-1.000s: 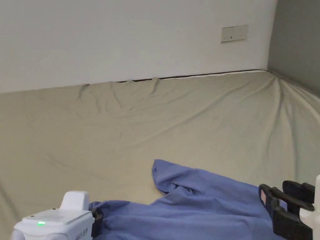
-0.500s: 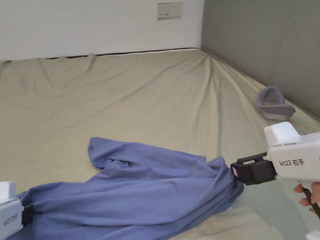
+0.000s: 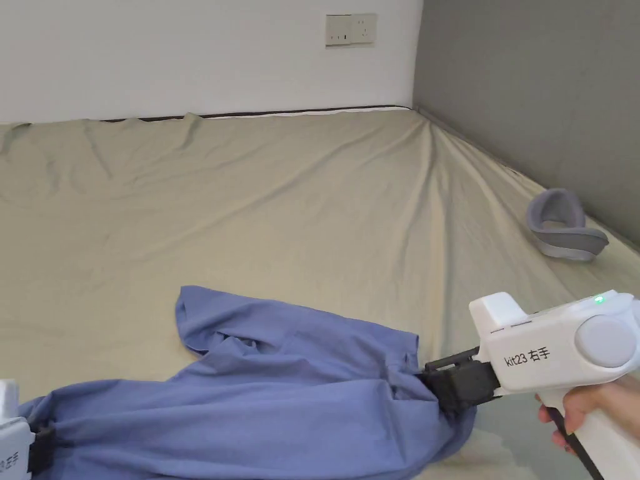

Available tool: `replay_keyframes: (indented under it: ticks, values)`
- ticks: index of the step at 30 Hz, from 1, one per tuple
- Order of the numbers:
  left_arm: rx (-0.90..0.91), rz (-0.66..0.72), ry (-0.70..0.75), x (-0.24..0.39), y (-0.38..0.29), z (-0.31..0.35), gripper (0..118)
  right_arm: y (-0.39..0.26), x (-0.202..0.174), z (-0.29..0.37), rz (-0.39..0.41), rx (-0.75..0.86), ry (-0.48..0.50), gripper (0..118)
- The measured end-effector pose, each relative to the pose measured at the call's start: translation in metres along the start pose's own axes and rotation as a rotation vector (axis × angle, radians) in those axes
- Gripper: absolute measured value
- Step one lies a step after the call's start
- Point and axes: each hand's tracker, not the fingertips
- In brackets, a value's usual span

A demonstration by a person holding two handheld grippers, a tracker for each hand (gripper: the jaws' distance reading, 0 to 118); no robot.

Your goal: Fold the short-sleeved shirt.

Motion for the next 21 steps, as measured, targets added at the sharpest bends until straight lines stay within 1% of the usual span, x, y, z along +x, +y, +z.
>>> replay_keyframes:
  ticks: [1, 2, 3, 4, 5, 6, 7, 8, 9, 10, 11, 13, 14, 16, 18, 19, 20, 21]
  values:
    - [0.005, 0.005, -0.002, -0.001, -0.001, 0.000, 0, 0.000, -0.004, -0.003, 0.018, -0.007, -0.015, 92]
    - [0.018, 0.010, -0.003, -0.001, -0.003, 0.001, 0, 0.001, -0.008, -0.006, 0.021, -0.002, -0.025, 67]
    - [0.024, 0.012, -0.005, -0.001, -0.004, 0.002, 0, 0.000, -0.010, -0.007, 0.027, 0.013, -0.026, 13]
    - [0.028, 0.017, -0.006, -0.002, -0.005, 0.002, 0, 0.000, -0.014, -0.005, 0.040, 0.070, -0.061, 4]
    - [0.036, 0.013, -0.004, -0.003, -0.004, 0.002, 0, -0.002, -0.015, -0.004, 0.005, 0.049, -0.074, 4]
    - [0.036, 0.014, -0.004, -0.003, -0.004, 0.003, 0, -0.001, -0.016, -0.001, 0.017, 0.042, -0.053, 4]
    - [0.046, 0.019, -0.007, -0.004, -0.004, 0.004, 0, -0.001, -0.019, 0.003, 0.035, 0.073, -0.050, 3]
    - [0.063, 0.050, -0.014, -0.008, -0.003, 0.006, 0, 0.001, -0.020, 0.010, 0.028, 0.095, -0.056, 3]
    - [0.076, 0.094, -0.032, -0.011, -0.001, 0.008, 0, 0.003, -0.020, 0.016, 0.001, 0.125, -0.059, 3]
    - [0.096, 0.172, -0.055, -0.018, 0.002, 0.014, 0, 0.005, -0.020, 0.024, -0.028, 0.161, -0.032, 3]
    - [0.124, 0.230, -0.071, -0.023, 0.005, 0.021, 0, 0.006, -0.019, 0.033, -0.031, 0.206, -0.021, 3]
    - [0.166, 0.259, -0.089, -0.028, 0.012, 0.035, 0, 0.010, -0.018, 0.049, -0.065, 0.276, -0.022, 3]
    - [0.164, 0.258, -0.074, -0.029, 0.015, 0.043, 0, 0.013, -0.022, 0.058, -0.060, 0.321, -0.043, 3]
    - [0.206, 0.259, -0.096, -0.033, 0.023, 0.059, 1, 0.018, -0.025, 0.074, -0.041, 0.365, -0.059, 2]
    - [0.279, 0.268, -0.102, -0.037, 0.033, 0.082, 1, 0.024, -0.035, 0.096, -0.032, 0.417, -0.078, 2]
    - [0.317, 0.278, -0.106, -0.041, 0.041, 0.097, 0, 0.028, -0.040, 0.110, -0.033, 0.473, -0.086, 2]
    - [0.344, 0.267, -0.103, -0.041, 0.051, 0.115, 1, 0.034, -0.043, 0.124, -0.017, 0.495, -0.072, 3]
    - [0.378, 0.253, -0.099, -0.042, 0.060, 0.129, 1, 0.039, -0.047, 0.138, -0.002, 0.537, -0.089, 2]
